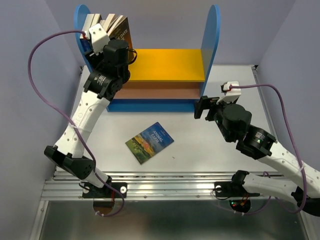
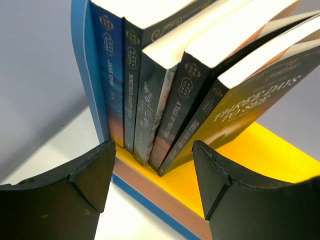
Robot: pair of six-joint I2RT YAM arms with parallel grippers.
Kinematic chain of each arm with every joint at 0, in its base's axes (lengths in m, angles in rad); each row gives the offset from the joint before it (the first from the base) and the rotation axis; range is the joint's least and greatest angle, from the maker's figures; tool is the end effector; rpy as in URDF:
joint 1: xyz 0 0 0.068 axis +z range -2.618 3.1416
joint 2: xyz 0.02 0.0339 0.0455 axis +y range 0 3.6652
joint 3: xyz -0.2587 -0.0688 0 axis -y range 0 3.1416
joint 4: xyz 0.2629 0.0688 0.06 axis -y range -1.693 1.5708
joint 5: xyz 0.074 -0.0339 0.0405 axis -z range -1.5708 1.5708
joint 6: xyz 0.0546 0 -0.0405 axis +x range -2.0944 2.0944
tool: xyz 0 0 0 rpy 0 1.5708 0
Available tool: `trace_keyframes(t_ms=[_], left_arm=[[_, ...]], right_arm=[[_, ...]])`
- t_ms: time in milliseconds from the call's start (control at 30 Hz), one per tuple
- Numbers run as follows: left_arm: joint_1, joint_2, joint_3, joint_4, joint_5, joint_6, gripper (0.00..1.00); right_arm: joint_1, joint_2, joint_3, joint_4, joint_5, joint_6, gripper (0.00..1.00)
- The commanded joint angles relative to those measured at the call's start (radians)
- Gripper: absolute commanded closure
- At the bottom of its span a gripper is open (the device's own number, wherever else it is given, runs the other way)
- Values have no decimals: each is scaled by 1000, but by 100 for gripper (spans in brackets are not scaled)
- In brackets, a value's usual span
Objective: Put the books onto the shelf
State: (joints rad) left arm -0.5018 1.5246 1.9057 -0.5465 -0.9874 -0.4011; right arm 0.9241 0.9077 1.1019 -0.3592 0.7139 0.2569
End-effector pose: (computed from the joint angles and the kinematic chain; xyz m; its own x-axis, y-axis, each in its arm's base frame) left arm 0.3134 -0.1200 0.5083 0.0454 -0.2702 -0.9617 -0.4769 0.8401 -0.2586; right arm 0.1616 0.1547 0.4081 -0.1501 0.1199 -0.9814 -0.1818 0.9723 0.1466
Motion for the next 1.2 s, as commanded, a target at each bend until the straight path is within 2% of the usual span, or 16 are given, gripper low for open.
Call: trace_keyframes(t_ms=[0, 100, 233, 333, 400, 500, 567, 667, 733, 767, 800, 967, 1167], left_arm=[[6, -87, -43, 91, 90, 39, 25], [5, -153, -97, 150, 172, 65, 20], [5, -245, -160, 221, 326, 91, 19], [-7, -305, -204, 287, 534, 117, 19], [-29, -310, -224, 347, 696, 140, 19], [-84, -218, -198, 362, 766, 157, 18], [-96, -144, -131, 352, 779, 194, 17], [-95, 18, 39, 263, 690, 215, 17], [-93, 100, 132, 232, 626, 229, 13], [-90, 115, 153, 234, 612, 232, 11], [-90, 135, 164, 258, 589, 240, 1], [-77, 196, 174, 330, 575, 265, 1], [-44, 299, 219, 316, 497, 281, 1]], right_arm=[[2, -13, -4, 19, 1, -15, 0], [2, -15, -5, 17, 2, -16, 0], [2, -15, -5, 19, -1, -18, 0], [2, -18, -7, 19, 1, -19, 0], [2, -18, -7, 17, 4, -18, 0], [2, -13, -2, 19, 10, -19, 0], [2, -12, -2, 17, 12, -19, 0], [2, -13, 0, 17, 9, -19, 0], [2, -16, -2, 17, 12, -21, 0], [2, -16, -2, 19, 12, -21, 0], [2, -18, -2, 17, 15, -22, 0], [2, -24, -5, 19, 16, -24, 0], [2, -32, -8, 19, 25, -22, 0]])
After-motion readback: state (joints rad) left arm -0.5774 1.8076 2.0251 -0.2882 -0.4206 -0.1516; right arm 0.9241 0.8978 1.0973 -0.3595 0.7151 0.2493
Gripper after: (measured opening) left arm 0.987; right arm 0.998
